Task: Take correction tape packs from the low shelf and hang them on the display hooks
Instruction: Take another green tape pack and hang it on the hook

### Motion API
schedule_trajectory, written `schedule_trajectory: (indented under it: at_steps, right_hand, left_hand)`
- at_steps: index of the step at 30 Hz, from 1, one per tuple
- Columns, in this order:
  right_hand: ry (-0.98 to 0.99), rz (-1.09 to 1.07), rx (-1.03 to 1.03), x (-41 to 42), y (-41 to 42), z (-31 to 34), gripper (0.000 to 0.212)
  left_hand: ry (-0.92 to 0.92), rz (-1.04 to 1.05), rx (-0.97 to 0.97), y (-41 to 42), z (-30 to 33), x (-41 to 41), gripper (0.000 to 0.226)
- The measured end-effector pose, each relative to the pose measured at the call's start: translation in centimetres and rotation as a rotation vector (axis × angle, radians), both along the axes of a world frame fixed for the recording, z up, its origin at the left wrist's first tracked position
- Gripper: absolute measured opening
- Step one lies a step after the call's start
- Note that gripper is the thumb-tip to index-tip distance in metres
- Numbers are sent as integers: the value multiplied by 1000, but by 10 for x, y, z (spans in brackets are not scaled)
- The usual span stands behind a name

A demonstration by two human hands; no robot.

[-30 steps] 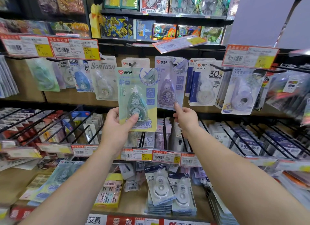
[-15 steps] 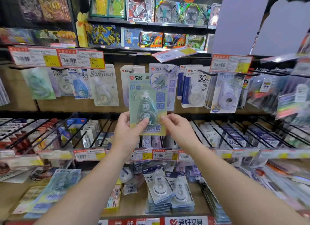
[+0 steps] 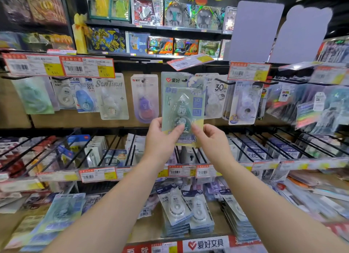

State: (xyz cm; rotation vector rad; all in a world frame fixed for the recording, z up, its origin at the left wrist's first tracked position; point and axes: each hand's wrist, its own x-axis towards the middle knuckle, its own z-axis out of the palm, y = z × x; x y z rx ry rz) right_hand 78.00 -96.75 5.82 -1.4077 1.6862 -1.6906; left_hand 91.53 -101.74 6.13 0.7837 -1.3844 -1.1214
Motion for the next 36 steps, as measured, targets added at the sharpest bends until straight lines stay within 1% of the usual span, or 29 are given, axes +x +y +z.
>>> schedule_trajectory:
  at_steps: [3, 7, 9, 11, 13, 14, 18, 23, 28, 31, 36]
  right_hand:
    - [7, 9, 17, -1, -3, -1, 31]
    - [59, 3, 31, -6, -6, -4, 37]
    - [151, -38, 50, -10, -8, -7, 39]
    - [265, -107, 80, -16, -11, -10, 42]
    - [363, -172, 113, -21, -14, -12, 47]
    - [401, -194, 125, -23, -15, -13, 49]
    - [481, -230, 163, -25, -22, -13, 54]
    - [508, -217, 178, -27, -35, -14, 55]
    - [553, -224, 207, -29, -51, -11, 55]
    - [545, -221, 210, -31, -60, -10, 56]
    - [562, -224, 247, -34, -74, -6, 55]
  left_hand:
    - [-26, 23, 16, -2, -1, -2, 40]
    - [-64, 43, 7, -3, -2, -3, 37]
    - [-147, 76, -18, -5, -4, -1, 29]
    - [-296, 143, -66, -7, -9, 4, 22]
    - [-418, 198, -85, -11, -14, 9, 31]
    - [-441, 209, -78, -14, -17, 10, 37]
    - [-481, 239, -42, -25, -18, 8, 47]
    - [-473, 280, -1, -36, -17, 4, 45]
    - [-550, 302, 15, -50, -14, 0, 48]
    - [-547, 306, 29, -58, -12, -3, 51]
    - [-532, 312, 38, -70, -12, -8, 48]
